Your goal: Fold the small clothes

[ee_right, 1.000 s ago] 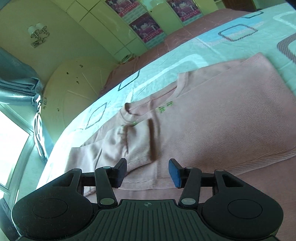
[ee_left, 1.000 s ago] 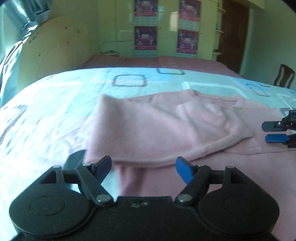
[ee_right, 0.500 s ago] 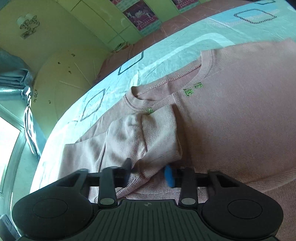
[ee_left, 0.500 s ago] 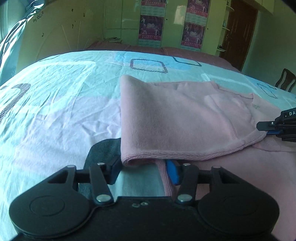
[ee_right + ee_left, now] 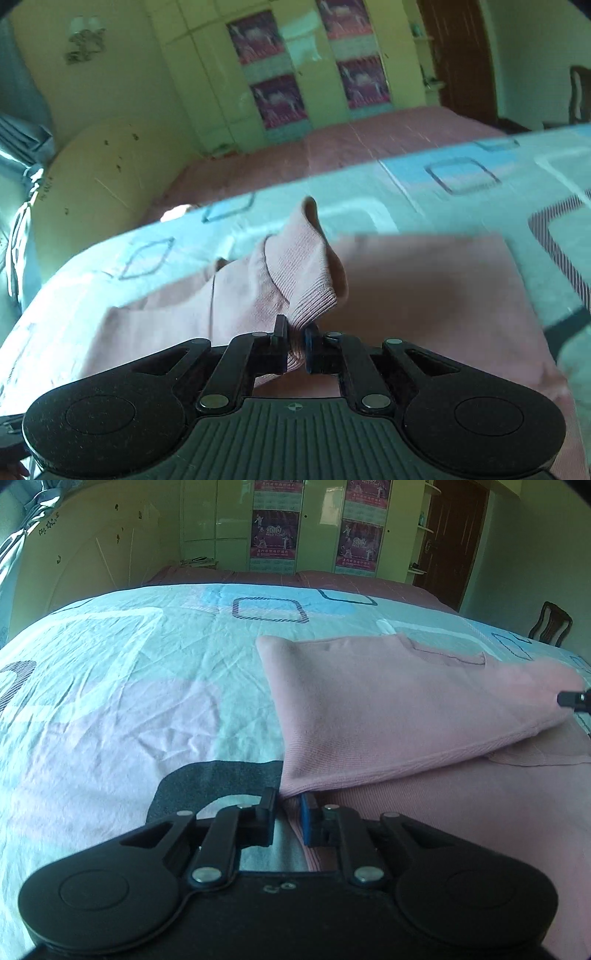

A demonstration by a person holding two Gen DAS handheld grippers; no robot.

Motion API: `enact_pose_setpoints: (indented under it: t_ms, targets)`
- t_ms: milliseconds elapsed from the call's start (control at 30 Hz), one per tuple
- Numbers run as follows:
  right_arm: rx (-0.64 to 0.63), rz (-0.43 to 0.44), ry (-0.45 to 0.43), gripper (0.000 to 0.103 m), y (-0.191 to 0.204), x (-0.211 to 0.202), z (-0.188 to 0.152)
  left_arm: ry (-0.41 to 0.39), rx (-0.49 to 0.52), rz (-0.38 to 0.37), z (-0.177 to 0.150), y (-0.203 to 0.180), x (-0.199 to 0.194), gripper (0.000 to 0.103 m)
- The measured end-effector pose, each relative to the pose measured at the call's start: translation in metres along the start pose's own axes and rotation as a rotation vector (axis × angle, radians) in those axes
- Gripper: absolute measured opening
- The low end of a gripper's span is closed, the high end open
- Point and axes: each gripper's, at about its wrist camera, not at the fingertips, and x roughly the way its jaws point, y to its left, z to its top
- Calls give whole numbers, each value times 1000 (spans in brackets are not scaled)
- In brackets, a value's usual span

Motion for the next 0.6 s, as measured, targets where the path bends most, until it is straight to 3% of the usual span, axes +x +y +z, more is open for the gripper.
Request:
enact_pose_setpoints:
  t_ms: [200,433,467,500,567,600]
  targets:
    - [47,-1,24,7,-13,-2,-28,8,0,-6,2,3,6,12]
    - [182,17,50,8,-28,7,-23,9,3,-5,3,4,7,12]
    - [187,11,45,24,-29,4,-23,9,5,-6,3,4,7,12]
    - [182,2,29,52,-29,0,-22,9,5,-6,2,4,8,12]
    - [180,9,9,57,-31,-4,-21,8,7,-5,2,4,8,12]
    - [198,18,11,43,-34,-4,-21,7,8,-3,2,3,8,12]
